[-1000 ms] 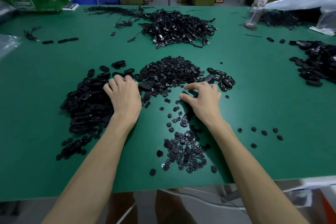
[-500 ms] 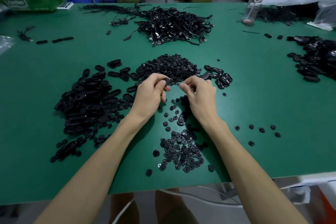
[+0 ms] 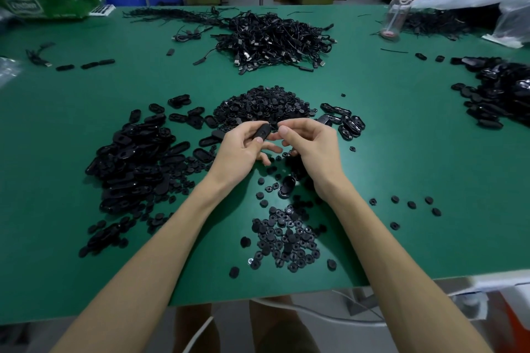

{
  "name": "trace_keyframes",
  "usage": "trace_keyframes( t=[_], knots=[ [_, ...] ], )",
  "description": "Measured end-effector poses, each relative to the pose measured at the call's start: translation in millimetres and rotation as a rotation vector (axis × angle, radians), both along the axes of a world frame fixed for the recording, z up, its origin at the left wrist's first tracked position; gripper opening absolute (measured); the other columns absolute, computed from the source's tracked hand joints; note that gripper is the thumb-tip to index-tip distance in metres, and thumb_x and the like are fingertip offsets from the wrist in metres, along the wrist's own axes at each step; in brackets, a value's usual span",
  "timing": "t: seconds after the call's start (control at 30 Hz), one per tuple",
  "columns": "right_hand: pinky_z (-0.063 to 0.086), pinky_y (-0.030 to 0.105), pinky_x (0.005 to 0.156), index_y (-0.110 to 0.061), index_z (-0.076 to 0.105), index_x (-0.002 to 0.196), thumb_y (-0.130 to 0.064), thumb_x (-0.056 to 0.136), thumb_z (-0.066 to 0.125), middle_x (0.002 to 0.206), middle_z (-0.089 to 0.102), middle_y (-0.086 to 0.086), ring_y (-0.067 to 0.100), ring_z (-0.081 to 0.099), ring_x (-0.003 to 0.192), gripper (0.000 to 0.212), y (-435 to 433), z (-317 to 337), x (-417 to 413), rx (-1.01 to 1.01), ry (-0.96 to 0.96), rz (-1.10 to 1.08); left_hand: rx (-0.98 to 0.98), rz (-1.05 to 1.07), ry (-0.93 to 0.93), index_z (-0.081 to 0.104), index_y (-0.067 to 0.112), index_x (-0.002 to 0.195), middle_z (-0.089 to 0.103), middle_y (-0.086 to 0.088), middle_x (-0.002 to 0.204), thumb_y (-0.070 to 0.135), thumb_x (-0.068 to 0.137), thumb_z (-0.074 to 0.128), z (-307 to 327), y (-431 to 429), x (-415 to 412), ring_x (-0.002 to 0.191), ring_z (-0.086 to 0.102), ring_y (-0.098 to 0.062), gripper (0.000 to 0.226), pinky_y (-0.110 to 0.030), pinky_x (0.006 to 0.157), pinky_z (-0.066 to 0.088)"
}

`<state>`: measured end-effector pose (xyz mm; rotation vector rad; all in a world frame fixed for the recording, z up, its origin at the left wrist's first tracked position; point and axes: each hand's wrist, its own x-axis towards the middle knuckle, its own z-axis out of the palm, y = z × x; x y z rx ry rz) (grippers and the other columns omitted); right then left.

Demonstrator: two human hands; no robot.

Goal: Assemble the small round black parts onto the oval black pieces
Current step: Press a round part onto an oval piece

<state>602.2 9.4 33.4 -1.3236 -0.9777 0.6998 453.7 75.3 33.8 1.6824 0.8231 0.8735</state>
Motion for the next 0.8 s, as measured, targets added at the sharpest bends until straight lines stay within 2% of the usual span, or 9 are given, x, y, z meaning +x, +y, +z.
trace_keyframes(
  t=[0.2, 0.37, 0.5, 0.63, 0.8],
  knots=[
    [0.049, 0.017, 0.058, -0.011, 0.076, 0.094, -0.014, 0.099, 0.068, 0.077, 0.077, 0.0, 0.006, 0.068, 0.068, 0.01, 1.9, -1.0, -2.7, 0.025, 0.01, -0.005, 0.005, -0.01, -0.003, 0.054, -0.006, 0.136, 0.067, -0.021, 0.123, -0.008, 0.106, 0.044, -1.1, -0.9, 1.6, 0.096, 0.076, -0.016, 0.032, -0.028, 0.076, 0.063],
    [0.047, 0.014, 0.058, 0.001, 0.074, 0.098, -0.012, 0.101, 0.065, 0.081, 0.076, 0.004, 0.003, 0.067, 0.067, 0.016, 2.2, -2.9, -3.3, 0.008, -0.014, 0.036, -0.004, 0.009, -0.015, 0.051, 0.002, 0.145, 0.058, -0.015, 0.138, -0.005, 0.106, 0.046, 0.1, -0.7, 1.7, 0.101, 0.075, -0.019, 0.04, -0.029, 0.079, 0.063],
    [0.05, 0.016, 0.059, -0.006, 0.073, 0.105, -0.009, 0.1, 0.066, 0.09, 0.079, 0.007, 0.009, 0.074, 0.077, 0.01, 1.1, -1.4, -3.1, 0.009, 0.018, 0.055, 0.008, 0.0, -0.046, 0.051, 0.004, 0.146, 0.062, -0.007, 0.127, -0.007, 0.105, 0.047, 1.2, -2.8, 0.9, 0.098, 0.075, -0.014, 0.042, -0.028, 0.079, 0.062],
    [0.052, 0.02, 0.063, -0.012, 0.075, 0.105, -0.008, 0.097, 0.069, 0.095, 0.08, 0.005, 0.012, 0.075, 0.085, 0.011, -0.2, 0.4, -4.8, 0.023, 0.018, 0.094, -0.014, 0.028, -0.057, 0.052, 0.005, 0.142, 0.05, -0.016, 0.146, -0.003, 0.105, 0.051, 0.9, -2.0, 0.4, 0.101, 0.075, -0.016, 0.038, -0.03, 0.08, 0.063],
    [0.051, 0.015, 0.067, -0.01, 0.076, 0.108, -0.01, 0.093, 0.075, 0.096, 0.08, 0.006, 0.006, 0.072, 0.082, 0.015, -1.2, 3.3, -6.1, 0.034, 0.033, 0.126, -0.074, 0.069, -0.143, 0.053, 0.003, 0.138, 0.06, -0.007, 0.124, 0.001, 0.101, 0.063, 1.3, -1.0, -0.6, 0.096, 0.077, -0.02, 0.038, -0.027, 0.077, 0.062]
  ],
)
